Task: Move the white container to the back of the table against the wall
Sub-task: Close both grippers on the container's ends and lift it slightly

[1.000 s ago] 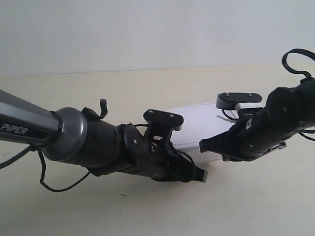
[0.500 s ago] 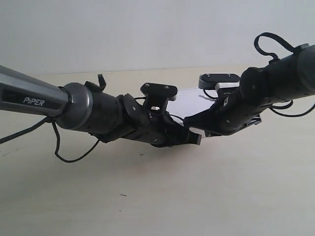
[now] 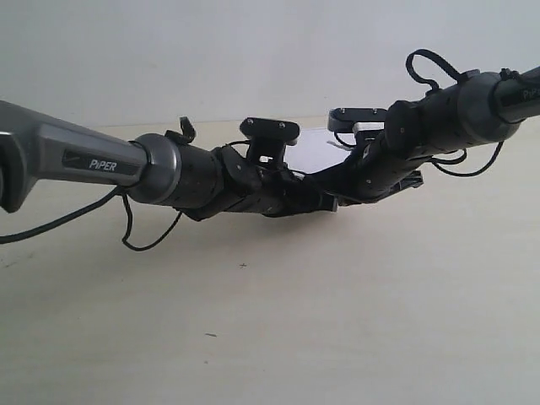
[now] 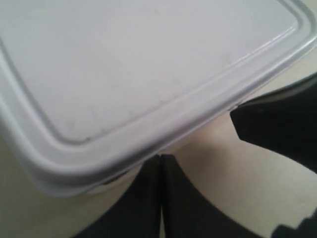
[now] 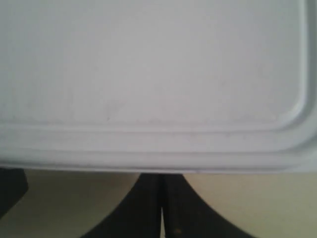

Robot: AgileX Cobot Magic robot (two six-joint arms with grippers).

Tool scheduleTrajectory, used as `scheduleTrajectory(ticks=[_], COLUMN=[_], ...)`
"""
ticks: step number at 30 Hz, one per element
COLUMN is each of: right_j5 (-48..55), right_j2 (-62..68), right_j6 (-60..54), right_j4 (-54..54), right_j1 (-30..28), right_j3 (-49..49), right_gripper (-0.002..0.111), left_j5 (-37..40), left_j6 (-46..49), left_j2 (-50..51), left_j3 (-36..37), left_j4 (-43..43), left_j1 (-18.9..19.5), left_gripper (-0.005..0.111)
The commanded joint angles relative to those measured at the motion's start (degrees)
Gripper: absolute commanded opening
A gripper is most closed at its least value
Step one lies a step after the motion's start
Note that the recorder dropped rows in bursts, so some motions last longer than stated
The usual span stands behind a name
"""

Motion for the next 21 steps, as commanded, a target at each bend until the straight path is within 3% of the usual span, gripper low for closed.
scheduleTrajectory(ticks=[1,11,21], right_j5=[-1.42,-0.99,-1.71], right_j2=[2.17,10.54,13.62], right_j6=[-0.44,-2.39,-2.39], right_j4=[-1.10,-0.89,-0.61], right_j1=[-0.83,-1.40,-1.40], right_j3=[-3.30,-17.05,-23.81], right_gripper=[0.000,0.000,0.000], left_j5=[0.11,1.53,2.54], left_j6=[0.43,1.19,3.43], left_j2=[2.75,6.76,11.06], left_j3=[-3.79,-13.38,-20.09], left_j4=[0.05,0.05,0.04], left_j1=[1.56,5.06,5.92], left_gripper=[0.000,0.000,0.000])
